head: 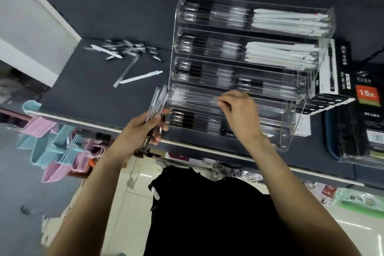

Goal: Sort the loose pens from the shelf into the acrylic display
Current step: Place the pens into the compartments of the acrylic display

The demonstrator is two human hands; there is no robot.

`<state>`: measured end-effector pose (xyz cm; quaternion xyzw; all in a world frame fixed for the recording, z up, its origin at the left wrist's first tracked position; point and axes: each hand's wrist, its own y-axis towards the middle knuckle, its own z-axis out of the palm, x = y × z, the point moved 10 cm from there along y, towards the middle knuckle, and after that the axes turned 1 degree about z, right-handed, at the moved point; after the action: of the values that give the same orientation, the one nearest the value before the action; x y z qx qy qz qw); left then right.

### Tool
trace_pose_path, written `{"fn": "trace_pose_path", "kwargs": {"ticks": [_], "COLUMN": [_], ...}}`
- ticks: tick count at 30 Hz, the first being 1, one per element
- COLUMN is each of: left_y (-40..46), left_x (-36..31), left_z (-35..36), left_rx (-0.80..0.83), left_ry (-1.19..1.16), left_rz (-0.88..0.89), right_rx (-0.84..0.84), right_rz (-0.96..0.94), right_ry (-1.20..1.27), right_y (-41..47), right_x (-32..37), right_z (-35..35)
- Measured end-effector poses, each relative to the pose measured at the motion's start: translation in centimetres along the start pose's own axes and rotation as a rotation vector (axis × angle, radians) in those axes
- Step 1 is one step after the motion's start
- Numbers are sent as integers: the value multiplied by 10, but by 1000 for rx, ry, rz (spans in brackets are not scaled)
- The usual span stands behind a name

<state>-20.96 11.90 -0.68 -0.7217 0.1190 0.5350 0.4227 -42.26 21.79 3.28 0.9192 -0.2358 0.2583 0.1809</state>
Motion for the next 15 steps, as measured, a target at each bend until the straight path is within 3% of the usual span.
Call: {"fn": "trace_pose_path", "kwargs": {"ticks": [5,10,15], "left_y": [1,5,1], "left_x": [4,-1,-1], "left_z": [19,58,121], "left_rx": [120,325,613], "left_ry": [-20,174,422], "left_rz": [-43,-20,26], "right_rx": [55,-79,214], "right_rz": [23,-27,-129], "right_ry": [-68,-7,176], "right_y": [-3,-19,-59], "right_x": [1,10,18], "right_z": [3,-27,-17]}}
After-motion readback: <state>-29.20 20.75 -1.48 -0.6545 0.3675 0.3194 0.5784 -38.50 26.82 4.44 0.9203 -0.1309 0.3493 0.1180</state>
